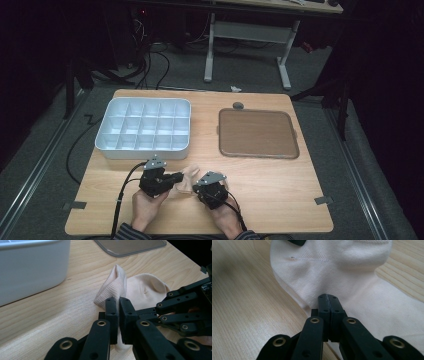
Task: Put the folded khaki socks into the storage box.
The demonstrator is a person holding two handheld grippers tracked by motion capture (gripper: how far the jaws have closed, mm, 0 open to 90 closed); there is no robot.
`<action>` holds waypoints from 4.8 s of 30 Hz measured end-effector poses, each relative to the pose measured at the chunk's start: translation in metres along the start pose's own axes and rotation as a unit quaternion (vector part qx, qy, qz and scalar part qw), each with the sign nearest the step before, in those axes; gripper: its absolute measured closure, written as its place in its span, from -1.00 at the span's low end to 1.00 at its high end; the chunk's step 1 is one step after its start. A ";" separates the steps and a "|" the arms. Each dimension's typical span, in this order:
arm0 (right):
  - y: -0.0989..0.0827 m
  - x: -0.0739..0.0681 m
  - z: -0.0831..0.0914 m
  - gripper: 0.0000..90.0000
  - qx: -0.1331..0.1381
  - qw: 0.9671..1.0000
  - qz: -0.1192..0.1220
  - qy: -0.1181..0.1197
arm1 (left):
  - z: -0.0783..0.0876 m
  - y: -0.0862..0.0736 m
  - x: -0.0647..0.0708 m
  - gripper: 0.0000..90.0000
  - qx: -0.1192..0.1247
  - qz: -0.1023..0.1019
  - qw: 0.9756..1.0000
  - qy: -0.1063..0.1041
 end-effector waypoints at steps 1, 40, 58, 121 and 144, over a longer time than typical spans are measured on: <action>0.000 0.000 0.000 1.00 0.000 1.000 0.000 0.000 | 0.000 0.000 0.000 0.93 0.000 0.000 1.000 -0.001; 0.011 -0.016 0.000 0.81 0.000 1.000 0.016 0.026 | 0.001 0.009 0.007 0.93 0.005 -0.016 1.000 -0.007; 0.001 0.041 0.050 0.58 0.054 0.994 -0.062 -0.068 | 0.005 0.007 0.006 0.93 0.003 -0.015 1.000 0.004; -0.004 0.039 0.014 0.82 0.014 0.997 -0.049 -0.059 | 0.009 0.021 0.011 0.93 -0.026 -0.042 0.999 0.002; -0.003 0.037 0.010 0.82 0.022 0.998 -0.040 -0.046 | 0.001 0.031 0.019 0.93 -0.017 -0.037 0.999 -0.011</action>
Point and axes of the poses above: each handheld gripper's, and its own axes: z roughly backward along the jaws, y roughly out of its top, x roughly to its right, the point moved 5 cm from there along -z, roughly forward along the jaws, and after that the axes turned 12 degrees about -z, right-handed, at the moved point
